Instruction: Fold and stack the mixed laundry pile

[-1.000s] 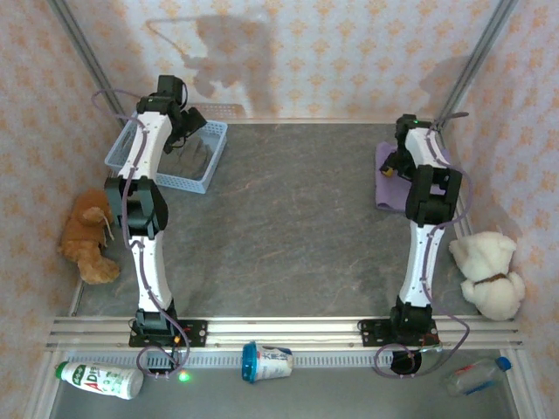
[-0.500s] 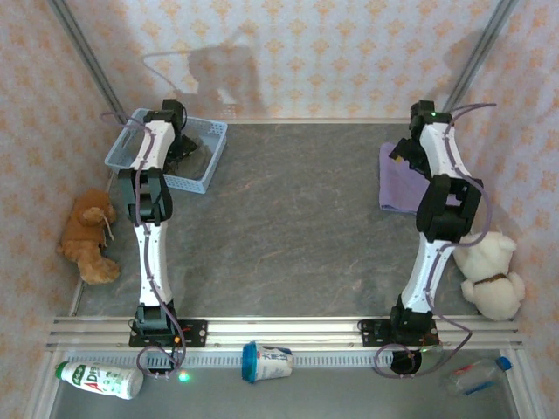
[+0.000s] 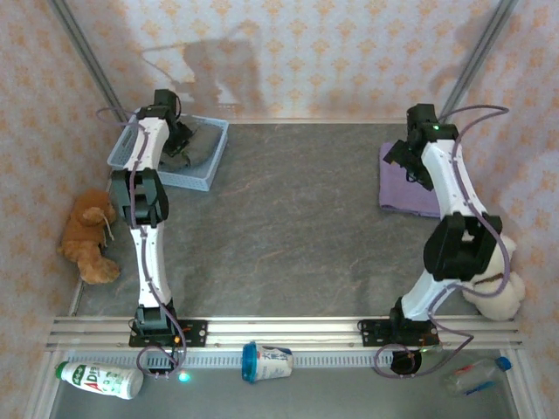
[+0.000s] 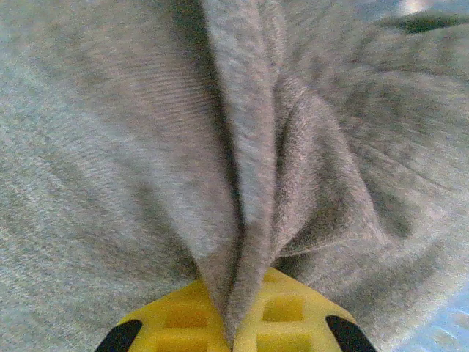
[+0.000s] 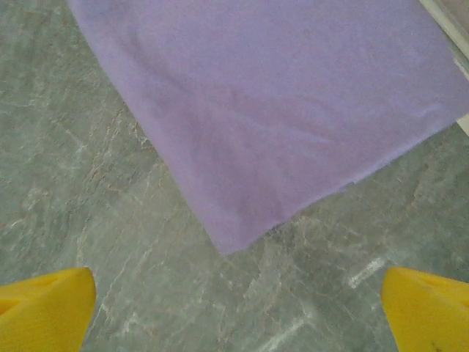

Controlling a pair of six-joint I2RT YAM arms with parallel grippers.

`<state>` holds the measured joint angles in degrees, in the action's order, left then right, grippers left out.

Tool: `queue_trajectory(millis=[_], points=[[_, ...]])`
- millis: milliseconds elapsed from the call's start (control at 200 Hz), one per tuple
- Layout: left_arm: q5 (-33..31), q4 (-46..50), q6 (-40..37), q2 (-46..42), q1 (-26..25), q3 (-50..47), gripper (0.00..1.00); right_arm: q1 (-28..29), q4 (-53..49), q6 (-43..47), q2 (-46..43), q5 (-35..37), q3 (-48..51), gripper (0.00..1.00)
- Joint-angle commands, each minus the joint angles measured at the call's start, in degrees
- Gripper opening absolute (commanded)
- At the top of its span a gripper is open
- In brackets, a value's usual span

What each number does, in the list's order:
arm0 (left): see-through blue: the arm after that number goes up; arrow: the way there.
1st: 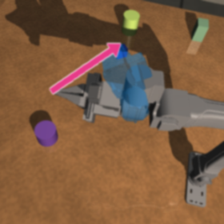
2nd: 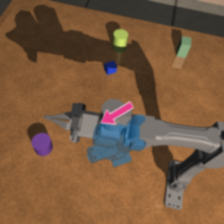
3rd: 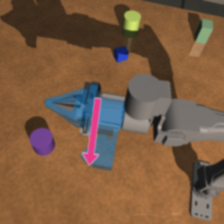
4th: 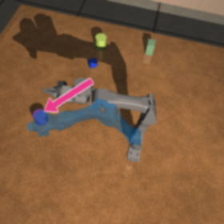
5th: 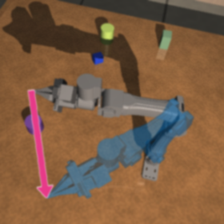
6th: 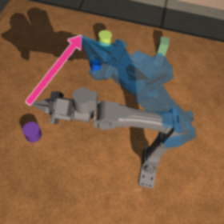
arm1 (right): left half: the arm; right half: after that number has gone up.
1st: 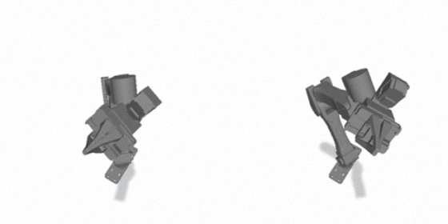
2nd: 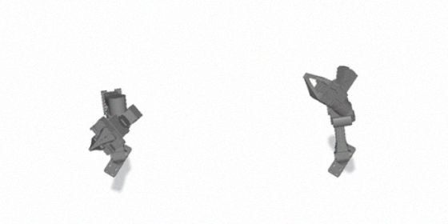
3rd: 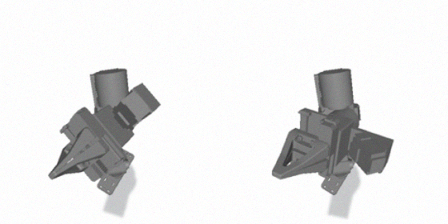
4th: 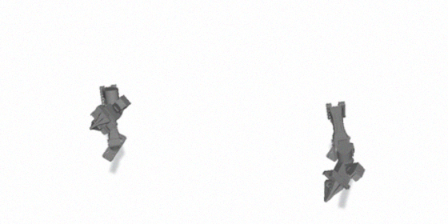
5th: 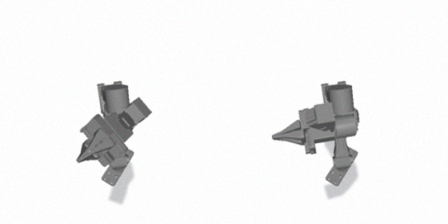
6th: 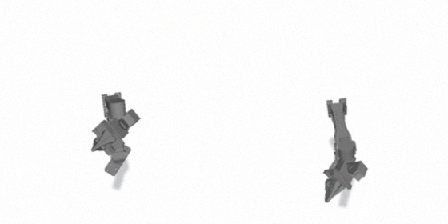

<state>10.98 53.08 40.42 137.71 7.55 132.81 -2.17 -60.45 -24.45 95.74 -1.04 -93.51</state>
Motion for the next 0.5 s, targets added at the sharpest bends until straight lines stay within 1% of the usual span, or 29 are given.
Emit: queue_trajectory(millis=[0, 110, 220, 355, 495], points=[[6.98, -9.19, -0.58, -11.17, -0.42, -0.88, 0.00, 0.16, 3.09, -0.65, -6.65, -0.10, 3.17, 0.99], [9.89, -12.64, 0.06, -15.95, -1.19, 0.22, 0.00, 0.19, 6.05, -0.54, -10.20, -2.88, 5.82, 0.99], [11.98, -14.29, -0.65, -19.73, -3.64, 2.55, 0.00, 0.22, 9.39, -1.77, -12.25, -5.71, 7.63, 0.99], [15.00, -13.95, -2.48, -22.31, -8.80, 5.70, 0.00, 0.18, 11.40, -2.96, -12.30, -7.09, 8.39, 0.99], [18.11, -12.82, -3.69, -23.61, -15.40, 5.79, 0.00, 0.16, 14.38, -3.87, -12.34, -8.96, 10.04, 0.99]])
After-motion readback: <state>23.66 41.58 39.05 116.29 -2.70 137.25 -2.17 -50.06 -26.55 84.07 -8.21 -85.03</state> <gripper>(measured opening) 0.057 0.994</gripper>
